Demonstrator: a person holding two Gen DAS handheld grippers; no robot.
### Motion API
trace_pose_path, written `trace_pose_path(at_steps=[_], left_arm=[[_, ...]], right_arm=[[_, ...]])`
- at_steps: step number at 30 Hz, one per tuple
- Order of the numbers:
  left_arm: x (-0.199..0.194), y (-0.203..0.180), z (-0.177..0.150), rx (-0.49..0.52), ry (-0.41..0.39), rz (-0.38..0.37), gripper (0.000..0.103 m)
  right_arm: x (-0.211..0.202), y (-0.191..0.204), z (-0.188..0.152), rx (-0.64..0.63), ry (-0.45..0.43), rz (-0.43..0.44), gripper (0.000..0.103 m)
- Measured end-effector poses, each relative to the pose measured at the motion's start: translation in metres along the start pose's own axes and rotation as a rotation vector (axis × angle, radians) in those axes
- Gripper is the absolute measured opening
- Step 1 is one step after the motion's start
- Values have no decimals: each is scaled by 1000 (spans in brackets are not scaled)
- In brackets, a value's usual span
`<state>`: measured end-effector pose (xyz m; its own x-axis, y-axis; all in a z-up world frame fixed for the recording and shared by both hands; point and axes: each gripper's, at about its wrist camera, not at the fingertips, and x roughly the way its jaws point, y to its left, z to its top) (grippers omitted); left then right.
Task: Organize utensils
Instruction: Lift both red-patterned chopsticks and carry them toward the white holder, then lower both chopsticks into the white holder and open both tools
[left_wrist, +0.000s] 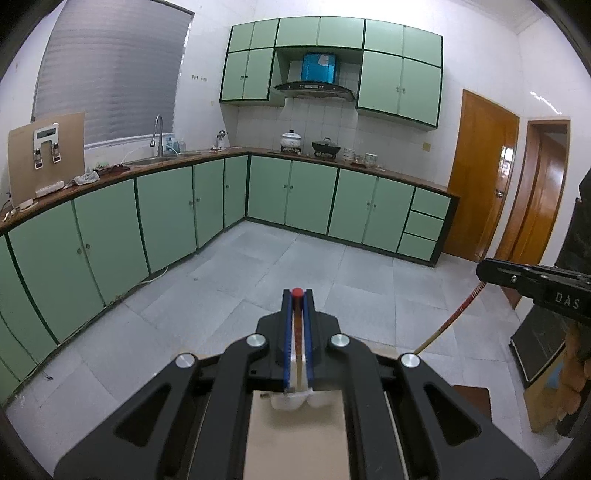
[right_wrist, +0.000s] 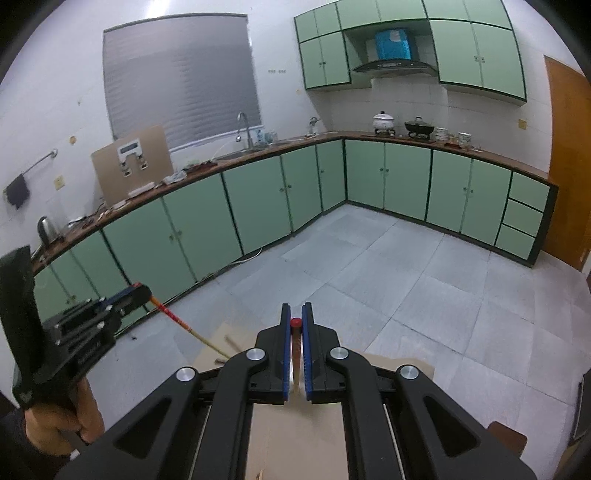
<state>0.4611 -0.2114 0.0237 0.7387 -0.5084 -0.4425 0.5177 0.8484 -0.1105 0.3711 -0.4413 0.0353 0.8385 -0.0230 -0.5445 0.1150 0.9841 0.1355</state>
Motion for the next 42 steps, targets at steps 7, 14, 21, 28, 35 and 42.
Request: trace_pose_path(at_steps=[7,14,21,28,35,42], left_arm=[[63,3,-16,-21,-3,27,5],[125,21,-54,-69,70,44,5],[146,32,-78,-67,117,48,5],[139,32,-76,-41,99,72,39],[112,32,-62,-29,61,71,41],[58,30,-68,-17,8,69,57]], right_arm=[[61,-23,-8,45,3,-40,6],[122,-42,-39,80,66,-71,6],[153,-51,-60,110,118,-69,6],[154,-52,-68,111,136,-60,10],[125,-53,-59,117,97,-54,12],[69,-43,-65,100,15,-30,13]])
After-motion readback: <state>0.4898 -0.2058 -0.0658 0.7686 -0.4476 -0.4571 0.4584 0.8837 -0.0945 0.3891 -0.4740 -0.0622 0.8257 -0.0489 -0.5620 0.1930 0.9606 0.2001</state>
